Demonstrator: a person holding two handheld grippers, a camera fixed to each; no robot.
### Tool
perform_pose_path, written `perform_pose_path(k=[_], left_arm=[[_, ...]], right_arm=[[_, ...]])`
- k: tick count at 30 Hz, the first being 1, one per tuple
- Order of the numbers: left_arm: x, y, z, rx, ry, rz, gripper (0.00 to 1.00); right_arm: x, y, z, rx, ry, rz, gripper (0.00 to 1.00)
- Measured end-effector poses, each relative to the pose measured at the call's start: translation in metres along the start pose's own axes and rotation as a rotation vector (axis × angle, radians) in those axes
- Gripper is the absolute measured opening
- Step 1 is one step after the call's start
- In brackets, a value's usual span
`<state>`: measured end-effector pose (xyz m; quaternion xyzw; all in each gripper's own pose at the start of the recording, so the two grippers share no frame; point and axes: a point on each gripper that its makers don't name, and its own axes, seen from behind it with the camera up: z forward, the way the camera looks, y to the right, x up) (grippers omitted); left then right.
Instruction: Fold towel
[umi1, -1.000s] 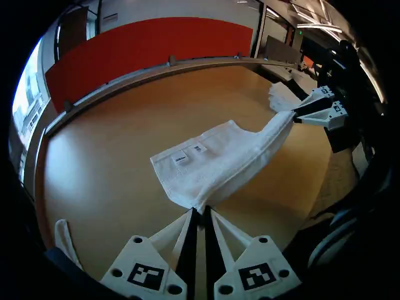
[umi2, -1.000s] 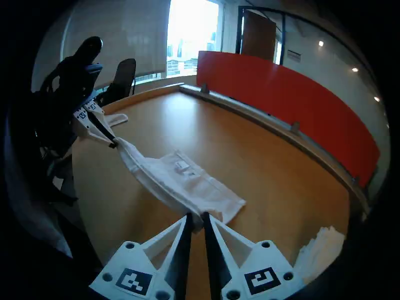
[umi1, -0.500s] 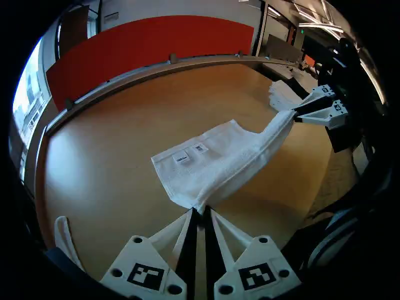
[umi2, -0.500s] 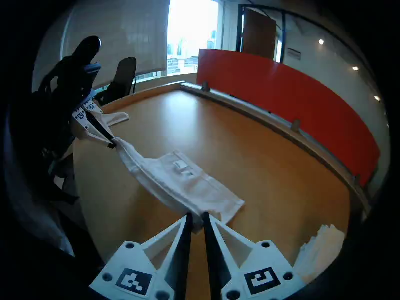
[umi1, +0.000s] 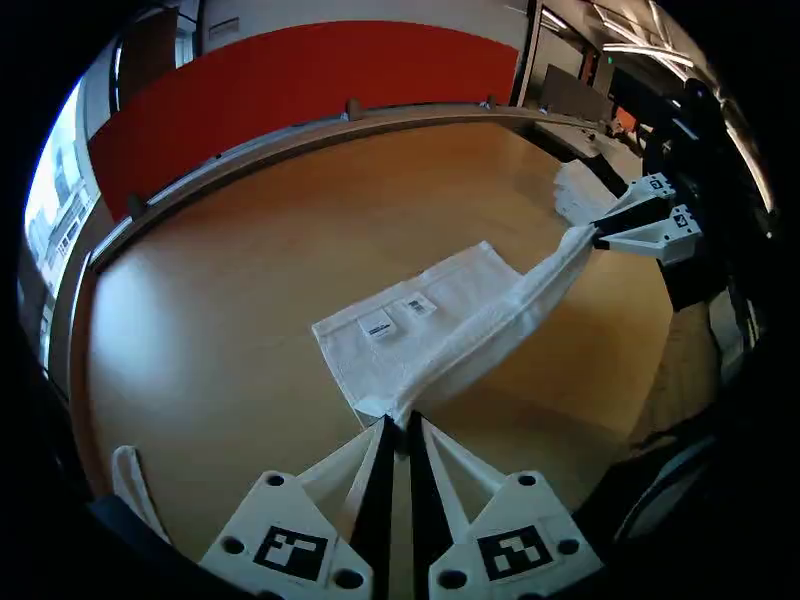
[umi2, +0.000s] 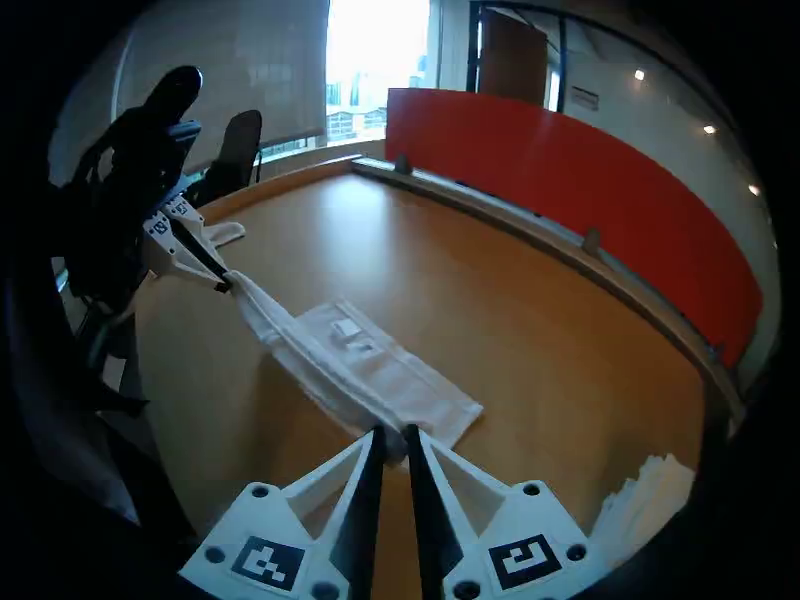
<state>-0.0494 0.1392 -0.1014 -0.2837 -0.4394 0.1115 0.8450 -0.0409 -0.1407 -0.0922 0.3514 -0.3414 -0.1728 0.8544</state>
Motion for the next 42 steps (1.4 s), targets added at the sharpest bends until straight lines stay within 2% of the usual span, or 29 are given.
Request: perform_pose_path(k=[8, 17, 35, 42], left_arm=[[0.005, -0.016, 0.027, 0.005, -0.045, 0.032, 0.10], [0.007, -0.028, 0.057, -0.007, -0.089, 0.067, 0.10], [-0.005, -0.035, 0.096, -0.031, -0.133, 0.072, 0.11], [-0.003, -0.043, 0.114, -0.011, -0.126, 0.082, 0.12]], right_arm=[[0.001, 0.016, 0.024, -0.004, -0.008, 0.023, 0.17], [-0.011, 0.027, 0.047, -0.006, -0.047, 0.037, 0.17], [-0.040, 0.040, 0.075, -0.008, -0.109, 0.085, 0.17], [-0.046, 0.048, 0.087, -0.021, -0.118, 0.115, 0.17]])
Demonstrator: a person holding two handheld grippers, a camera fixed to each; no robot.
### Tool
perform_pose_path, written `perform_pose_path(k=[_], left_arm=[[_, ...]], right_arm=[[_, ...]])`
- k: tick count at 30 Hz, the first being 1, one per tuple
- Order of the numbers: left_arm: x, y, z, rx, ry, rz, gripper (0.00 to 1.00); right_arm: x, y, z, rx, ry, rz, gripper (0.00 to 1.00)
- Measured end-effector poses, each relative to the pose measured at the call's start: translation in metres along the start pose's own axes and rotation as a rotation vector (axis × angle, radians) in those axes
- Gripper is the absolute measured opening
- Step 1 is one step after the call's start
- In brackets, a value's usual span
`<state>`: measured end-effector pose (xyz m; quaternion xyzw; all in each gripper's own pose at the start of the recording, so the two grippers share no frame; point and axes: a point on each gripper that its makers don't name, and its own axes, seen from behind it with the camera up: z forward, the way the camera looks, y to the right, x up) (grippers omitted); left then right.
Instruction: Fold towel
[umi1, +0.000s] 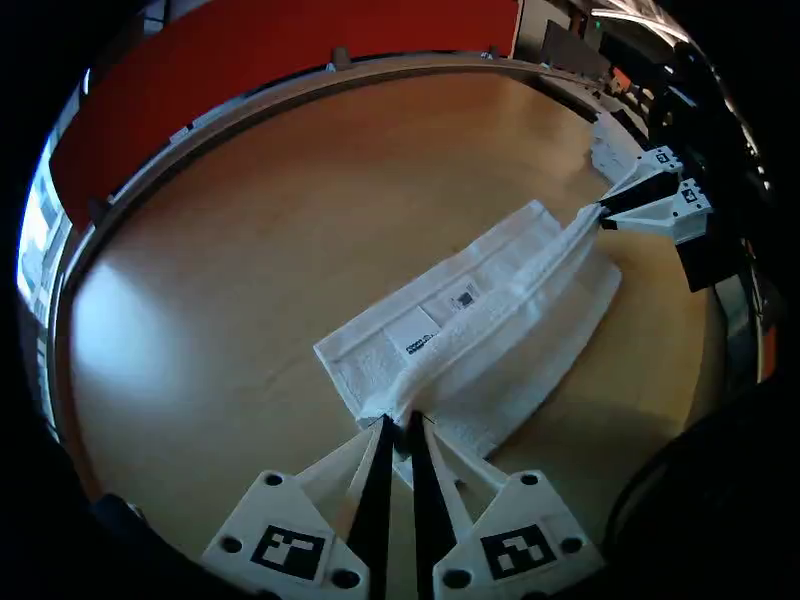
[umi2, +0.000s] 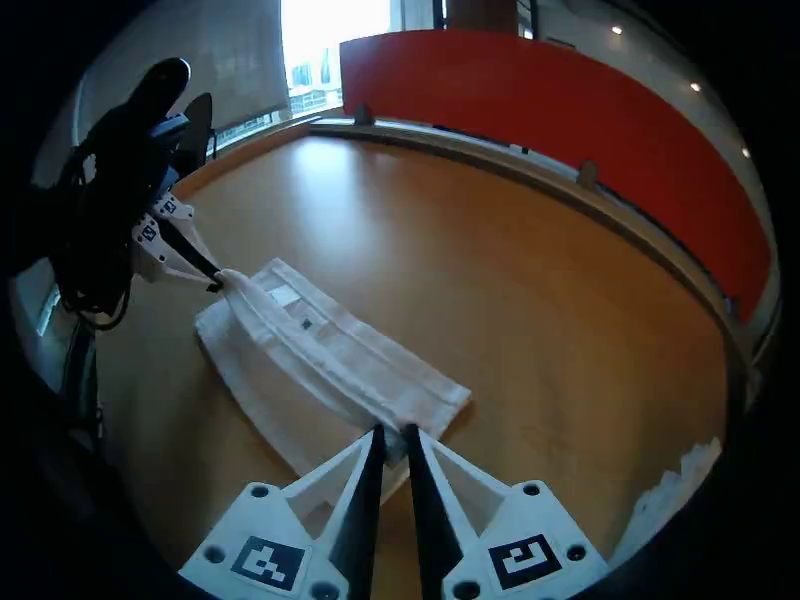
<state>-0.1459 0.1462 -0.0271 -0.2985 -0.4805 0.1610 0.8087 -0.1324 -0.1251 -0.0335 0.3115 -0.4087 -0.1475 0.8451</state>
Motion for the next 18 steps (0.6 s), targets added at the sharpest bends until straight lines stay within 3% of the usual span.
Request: perform_pose_path(k=[12, 16, 18], left_arm=[[0.005, -0.008, 0.021, 0.034, 0.004, 0.016, 0.14], [0.004, -0.011, 0.025, 0.048, 0.001, 0.019, 0.25], [0.003, -0.012, 0.026, 0.057, -0.001, 0.022, 0.26]], right_arm=[[-0.008, 0.008, 0.018, -0.025, -0.018, 0.030, 0.19], [-0.010, 0.010, 0.021, -0.032, -0.017, 0.030, 0.22], [-0.010, 0.011, 0.022, -0.035, -0.014, 0.030, 0.25]])
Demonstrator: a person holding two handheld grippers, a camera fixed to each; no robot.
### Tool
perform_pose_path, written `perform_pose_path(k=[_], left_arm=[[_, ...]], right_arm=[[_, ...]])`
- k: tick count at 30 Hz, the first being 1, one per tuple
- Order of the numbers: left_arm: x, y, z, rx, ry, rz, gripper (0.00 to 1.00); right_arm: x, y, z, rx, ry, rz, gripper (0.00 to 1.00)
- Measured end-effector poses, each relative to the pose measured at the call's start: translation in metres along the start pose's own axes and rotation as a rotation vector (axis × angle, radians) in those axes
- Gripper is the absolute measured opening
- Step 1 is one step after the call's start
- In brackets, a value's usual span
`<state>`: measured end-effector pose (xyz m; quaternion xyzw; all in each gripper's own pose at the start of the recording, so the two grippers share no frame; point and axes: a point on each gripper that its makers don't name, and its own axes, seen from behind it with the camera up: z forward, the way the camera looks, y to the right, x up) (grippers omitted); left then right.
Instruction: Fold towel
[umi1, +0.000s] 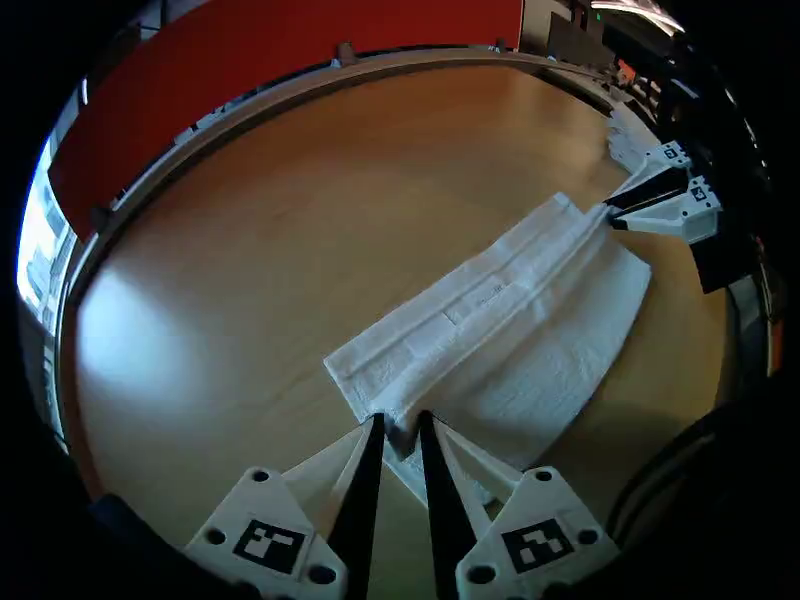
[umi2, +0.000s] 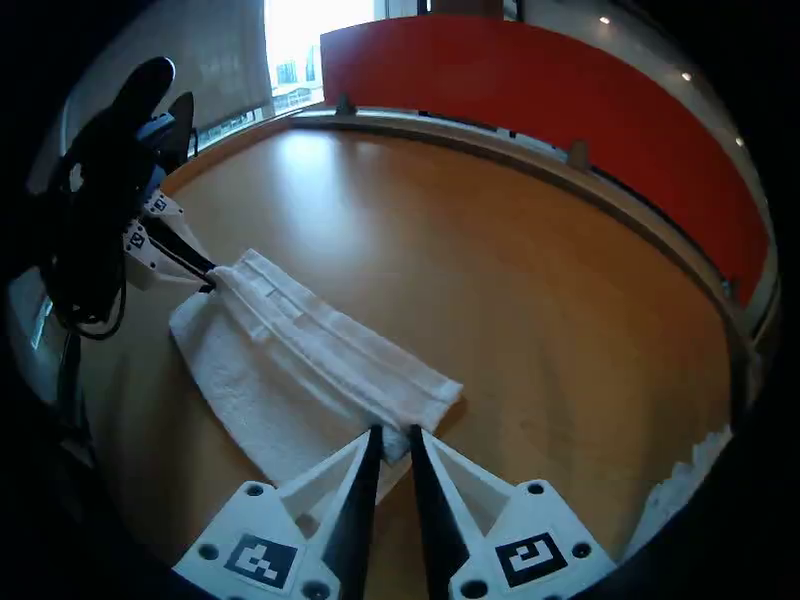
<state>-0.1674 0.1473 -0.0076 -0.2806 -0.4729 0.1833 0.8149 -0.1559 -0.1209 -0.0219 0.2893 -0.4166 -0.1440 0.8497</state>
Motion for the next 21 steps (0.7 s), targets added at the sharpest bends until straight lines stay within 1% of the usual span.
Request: perform_pose_path(k=[4, 6, 9, 12, 14, 16, 18, 20, 21], left_arm=[[-0.001, -0.002, 0.003, 0.014, -0.003, 0.006, 0.27], [-0.001, -0.003, 0.004, 0.019, -0.005, 0.009, 0.33], [-0.002, -0.005, 0.006, 0.026, -0.007, 0.013, 0.35], [-0.002, -0.006, 0.006, 0.030, -0.005, 0.020, 0.38], [-0.002, -0.008, 0.005, 0.035, -0.004, 0.025, 0.45], [-0.002, -0.010, 0.005, 0.039, -0.003, 0.029, 0.51], [-0.002, -0.012, 0.005, 0.043, -0.001, 0.032, 0.62], [-0.002, -0.014, 0.005, 0.048, 0.000, 0.034, 0.64], [-0.002, -0.015, 0.005, 0.052, 0.000, 0.034, 0.68]], right_arm=[[-0.001, 0.003, 0.003, -0.009, 0.000, 0.000, 0.32], [-0.002, 0.005, 0.004, -0.015, -0.002, -0.003, 0.36], [-0.004, 0.008, 0.005, -0.026, -0.005, -0.008, 0.40], [-0.005, 0.009, 0.006, -0.033, -0.005, -0.008, 0.54], [-0.005, 0.009, 0.006, -0.034, -0.005, -0.006, 0.68], [-0.005, 0.010, 0.006, -0.034, -0.006, -0.002, 0.79], [-0.005, 0.012, 0.007, -0.040, -0.005, 0.000, 0.85], [-0.005, 0.015, 0.007, -0.053, -0.004, 0.000, 0.87], [-0.005, 0.017, 0.007, -0.058, -0.004, -0.002, 0.87]])
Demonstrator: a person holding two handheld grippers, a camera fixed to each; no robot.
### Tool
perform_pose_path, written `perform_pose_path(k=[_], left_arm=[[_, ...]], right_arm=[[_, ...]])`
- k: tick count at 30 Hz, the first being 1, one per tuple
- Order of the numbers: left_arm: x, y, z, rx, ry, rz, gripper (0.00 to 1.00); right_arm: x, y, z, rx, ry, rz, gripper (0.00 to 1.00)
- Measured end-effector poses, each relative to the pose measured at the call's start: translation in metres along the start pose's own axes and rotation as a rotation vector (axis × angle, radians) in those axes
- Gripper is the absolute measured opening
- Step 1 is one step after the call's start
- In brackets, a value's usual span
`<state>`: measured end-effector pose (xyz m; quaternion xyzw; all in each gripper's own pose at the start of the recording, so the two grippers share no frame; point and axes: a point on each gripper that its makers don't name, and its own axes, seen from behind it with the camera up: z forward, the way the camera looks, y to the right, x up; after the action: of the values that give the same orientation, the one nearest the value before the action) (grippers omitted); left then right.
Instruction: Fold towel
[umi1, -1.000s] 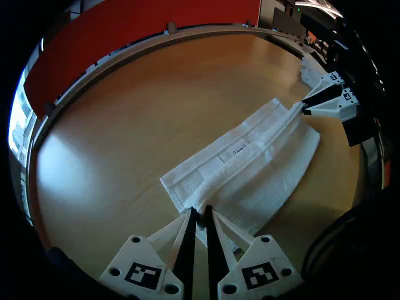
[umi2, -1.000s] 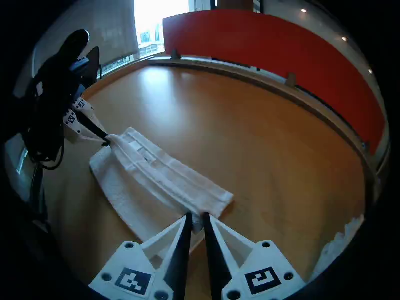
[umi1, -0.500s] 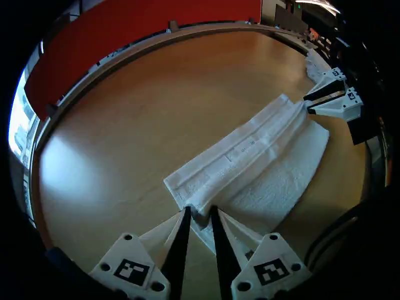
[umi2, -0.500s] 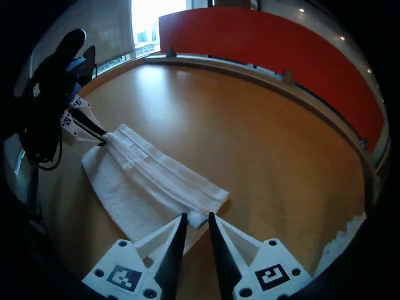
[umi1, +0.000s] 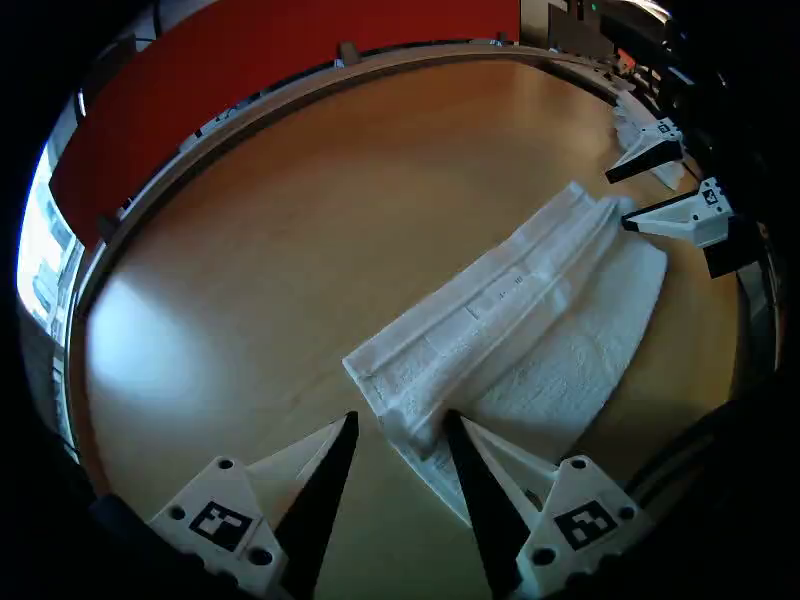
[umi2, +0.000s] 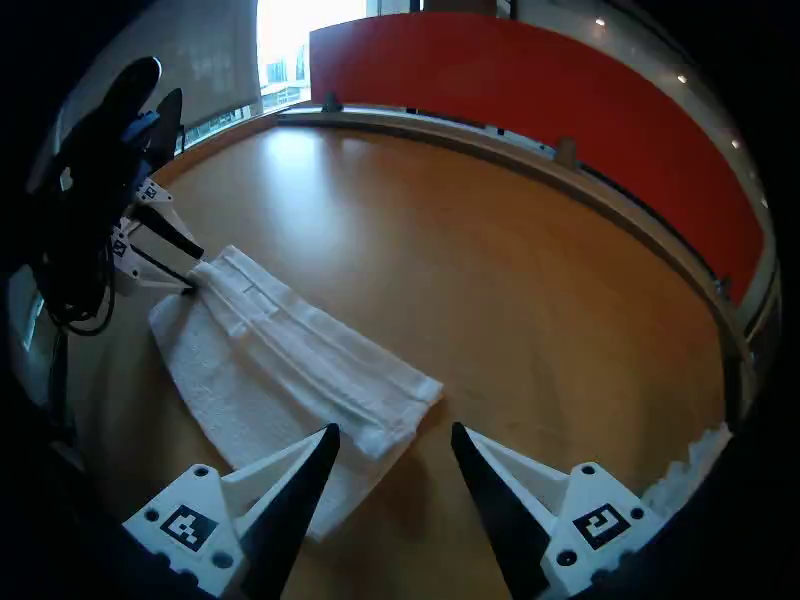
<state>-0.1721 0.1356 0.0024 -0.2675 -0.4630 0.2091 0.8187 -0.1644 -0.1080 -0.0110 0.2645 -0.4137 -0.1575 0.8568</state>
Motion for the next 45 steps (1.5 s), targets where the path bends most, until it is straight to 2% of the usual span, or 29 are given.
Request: perform_pose_path(k=[5, 7, 9, 19, 29, 45], left_arm=[[0.001, -0.007, -0.001, 0.020, 0.003, 0.000, 0.81], [0.001, -0.009, -0.001, 0.028, 0.003, 0.000, 0.86], [0.002, -0.012, -0.001, 0.037, 0.004, 0.001, 0.91], [0.009, -0.030, -0.005, 0.087, 0.022, -0.012, 0.93], [0.017, -0.043, -0.011, 0.110, 0.039, -0.055, 0.92], [0.019, -0.052, -0.017, 0.139, 0.060, -0.087, 0.92]], right_arm=[[0.001, 0.006, 0.002, -0.021, 0.000, -0.007, 0.90], [0.002, 0.008, 0.002, -0.028, 0.000, -0.007, 0.96], [0.003, 0.010, 0.003, -0.035, 0.001, -0.007, 0.97], [0.010, 0.019, 0.003, -0.065, 0.013, -0.005, 1.00], [0.013, 0.030, 0.002, -0.103, 0.015, -0.001, 1.00], [0.022, 0.036, -0.003, -0.126, 0.037, 0.000, 1.00]])
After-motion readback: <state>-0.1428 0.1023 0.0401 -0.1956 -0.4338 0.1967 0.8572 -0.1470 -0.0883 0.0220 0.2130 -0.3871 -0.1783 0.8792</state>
